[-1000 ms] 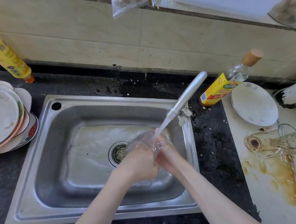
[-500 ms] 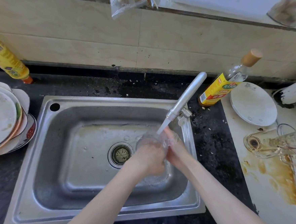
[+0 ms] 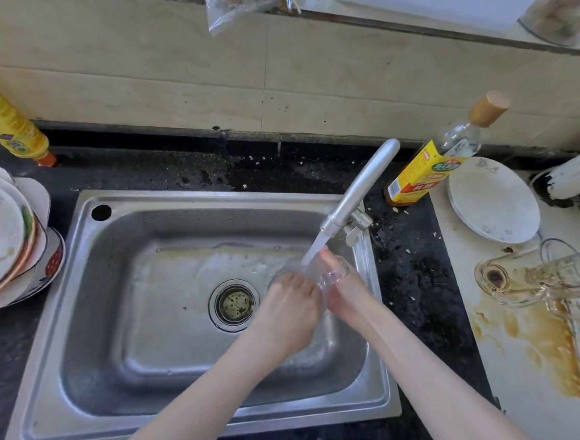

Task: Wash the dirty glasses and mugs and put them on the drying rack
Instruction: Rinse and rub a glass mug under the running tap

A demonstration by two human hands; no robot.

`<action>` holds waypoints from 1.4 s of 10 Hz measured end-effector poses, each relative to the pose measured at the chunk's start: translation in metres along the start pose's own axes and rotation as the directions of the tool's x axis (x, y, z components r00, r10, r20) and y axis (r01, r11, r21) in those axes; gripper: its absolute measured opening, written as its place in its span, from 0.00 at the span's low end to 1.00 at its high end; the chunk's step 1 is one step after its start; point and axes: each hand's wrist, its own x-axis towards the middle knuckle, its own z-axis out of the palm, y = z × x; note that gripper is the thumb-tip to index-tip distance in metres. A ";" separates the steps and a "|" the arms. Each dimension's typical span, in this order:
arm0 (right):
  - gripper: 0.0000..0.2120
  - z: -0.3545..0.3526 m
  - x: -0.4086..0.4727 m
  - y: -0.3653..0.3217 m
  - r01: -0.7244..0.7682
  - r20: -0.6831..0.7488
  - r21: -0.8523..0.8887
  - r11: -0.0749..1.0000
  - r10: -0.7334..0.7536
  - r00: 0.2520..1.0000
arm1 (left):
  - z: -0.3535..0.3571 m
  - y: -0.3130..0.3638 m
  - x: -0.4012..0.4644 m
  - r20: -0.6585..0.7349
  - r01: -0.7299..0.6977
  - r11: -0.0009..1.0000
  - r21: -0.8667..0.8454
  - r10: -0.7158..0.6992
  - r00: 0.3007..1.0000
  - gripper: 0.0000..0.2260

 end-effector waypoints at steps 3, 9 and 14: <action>0.21 0.006 -0.001 -0.005 -0.085 -0.004 0.090 0.992 0.086 0.996 | -0.018 -0.012 -0.006 0.051 0.090 0.989 -0.118 -0.084 0.995 0.13; 0.22 -0.004 -0.009 -0.017 -0.254 0.110 0.123 0.959 0.241 0.964 | 0.001 -0.050 0.013 0.330 -0.024 0.917 -0.398 0.167 0.929 0.17; 0.25 0.011 0.009 -0.006 -0.079 0.022 0.021 0.997 0.079 0.997 | 0.002 -0.053 0.012 0.271 0.199 0.298 -0.934 0.226 0.936 0.14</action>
